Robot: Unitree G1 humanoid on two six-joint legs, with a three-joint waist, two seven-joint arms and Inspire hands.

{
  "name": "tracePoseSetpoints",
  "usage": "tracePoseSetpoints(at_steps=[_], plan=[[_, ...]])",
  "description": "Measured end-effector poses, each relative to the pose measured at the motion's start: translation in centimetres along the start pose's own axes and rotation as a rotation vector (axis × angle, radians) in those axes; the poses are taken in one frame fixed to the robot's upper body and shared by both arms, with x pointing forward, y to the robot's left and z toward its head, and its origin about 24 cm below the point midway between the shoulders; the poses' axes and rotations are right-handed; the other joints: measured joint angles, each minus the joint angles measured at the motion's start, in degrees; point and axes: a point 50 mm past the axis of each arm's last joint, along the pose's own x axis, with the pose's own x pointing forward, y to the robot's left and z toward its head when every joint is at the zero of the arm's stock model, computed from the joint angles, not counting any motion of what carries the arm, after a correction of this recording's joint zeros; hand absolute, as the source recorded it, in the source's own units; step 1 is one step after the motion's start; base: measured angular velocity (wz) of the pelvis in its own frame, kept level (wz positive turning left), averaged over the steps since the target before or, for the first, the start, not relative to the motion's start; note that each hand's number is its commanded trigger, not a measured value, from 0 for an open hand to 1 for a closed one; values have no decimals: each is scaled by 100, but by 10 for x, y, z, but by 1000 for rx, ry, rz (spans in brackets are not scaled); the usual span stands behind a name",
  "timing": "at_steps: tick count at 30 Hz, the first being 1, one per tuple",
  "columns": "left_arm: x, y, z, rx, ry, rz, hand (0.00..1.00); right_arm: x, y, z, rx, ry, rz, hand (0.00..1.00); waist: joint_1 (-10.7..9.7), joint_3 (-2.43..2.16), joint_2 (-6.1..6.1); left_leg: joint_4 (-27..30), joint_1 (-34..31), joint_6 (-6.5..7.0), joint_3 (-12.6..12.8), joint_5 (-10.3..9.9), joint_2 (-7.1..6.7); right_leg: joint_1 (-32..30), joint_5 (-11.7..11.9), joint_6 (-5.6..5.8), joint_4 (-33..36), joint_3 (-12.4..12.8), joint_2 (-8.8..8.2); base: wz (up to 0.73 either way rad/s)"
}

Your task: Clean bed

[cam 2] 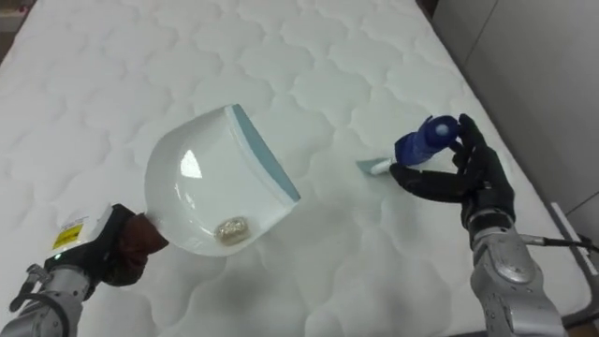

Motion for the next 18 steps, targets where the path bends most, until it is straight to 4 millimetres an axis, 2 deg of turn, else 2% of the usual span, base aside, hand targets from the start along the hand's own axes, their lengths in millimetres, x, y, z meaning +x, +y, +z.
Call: tracePoseSetpoints(at_steps=[4, 7, 9, 11, 13, 15, 16, 18], plan=[[-1, 9, 1, -12, -11, 45, 100, 1, -2, 13, 8, -54, -16, 0, 14, 3, -10, -12, -10, -2, -209, -1, -1, 38, -103, 8, 83, -140, -60, 27], [-2, 13, 5, -39, -24, 64, 100, 1, 1, 21, -30, -94, -22, 0, -8, 7, 24, 9, -21, -2, -504, -1, 8, 190, -167, 27, 42, -348, -104, 49], [-2, 15, 6, -56, -28, 72, 100, -1, 4, 31, -48, -138, -16, 0, -94, 2, 50, 64, -135, -7, -866, 6, -3, 283, -256, 94, 34, -314, -122, 79], [-2, 16, 7, -69, -30, 76, 100, -1, 8, 39, -44, -175, -12, 0, -102, -3, 61, 116, -206, -22, -1110, 16, -4, 358, -330, 132, 31, -280, -128, 76], [-1, 17, 8, -70, -36, 82, 100, -2, 10, 46, -57, -208, -10, 0, 25, -9, 60, 141, -278, -52, -1314, 34, -2, 367, -399, 142, 59, -255, -127, 65], [-1, 18, 11, -80, -40, 91, 100, -3, 13, 52, -77, -240, -5, 0, 119, -10, 56, 243, -504, -100, -1630, 78, -6, 338, -461, 162, 63, -260, -153, 75], [-1, 18, 13, -88, -42, 92, 100, -3, 13, 52, -88, -242, -7, 0, 164, -11, 52, 247, -544, -110, -1667, 89, -6, 327, -482, 164, 67, -259, -157, 64], [-2, 10, 16, -128, -36, 81, 100, -2, 14, 50, -114, -236, -8, 0, 372, -11, 47, 247, -662, -174, -1926, 158, -3, 348, -532, 146, 74, -395, -166, 61]])
